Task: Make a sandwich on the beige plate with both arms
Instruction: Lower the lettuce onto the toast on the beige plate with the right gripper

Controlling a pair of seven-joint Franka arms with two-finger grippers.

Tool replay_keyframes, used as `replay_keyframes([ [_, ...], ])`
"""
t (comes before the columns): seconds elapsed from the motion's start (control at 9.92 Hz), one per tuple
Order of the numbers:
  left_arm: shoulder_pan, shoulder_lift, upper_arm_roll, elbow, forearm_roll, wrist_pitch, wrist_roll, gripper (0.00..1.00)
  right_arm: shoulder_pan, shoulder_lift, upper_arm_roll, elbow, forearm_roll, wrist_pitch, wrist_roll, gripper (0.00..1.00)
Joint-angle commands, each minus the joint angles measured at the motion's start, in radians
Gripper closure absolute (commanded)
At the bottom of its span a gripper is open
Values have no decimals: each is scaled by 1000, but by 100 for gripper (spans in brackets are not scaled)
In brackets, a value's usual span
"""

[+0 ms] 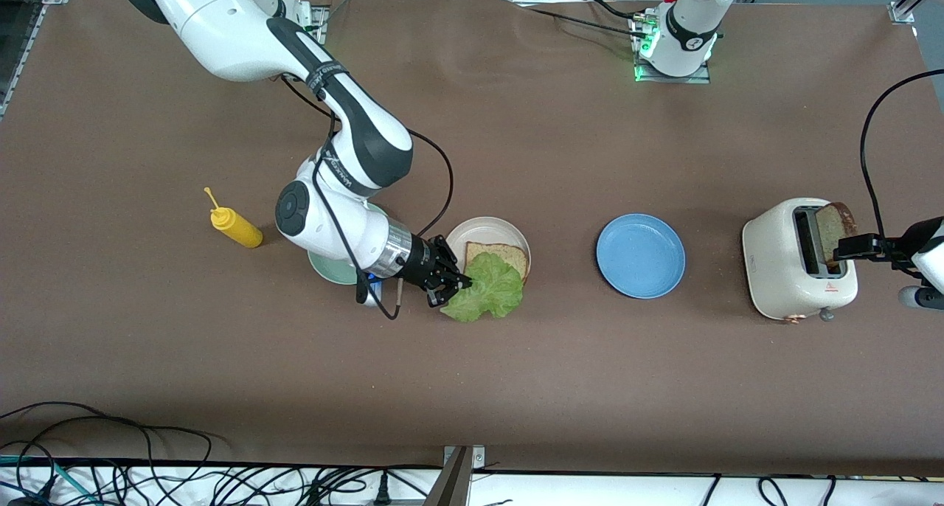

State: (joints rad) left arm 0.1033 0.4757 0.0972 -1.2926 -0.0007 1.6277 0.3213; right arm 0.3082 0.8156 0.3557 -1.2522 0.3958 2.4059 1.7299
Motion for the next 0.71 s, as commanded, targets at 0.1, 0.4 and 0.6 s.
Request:
replay_keyframes([
  [0.1,4,-9,-8,-8,30,4,8,0,5,8,0,-65,43,1,8,100],
  [0.4,4,-9,-8,-8,30,4,8,0,6,16,5,-121,55,-4,5,100],
  [0.6,4,-9,-8,-8,31,4,7,0,9,37,17,-121,118,-2,-4,100],
])
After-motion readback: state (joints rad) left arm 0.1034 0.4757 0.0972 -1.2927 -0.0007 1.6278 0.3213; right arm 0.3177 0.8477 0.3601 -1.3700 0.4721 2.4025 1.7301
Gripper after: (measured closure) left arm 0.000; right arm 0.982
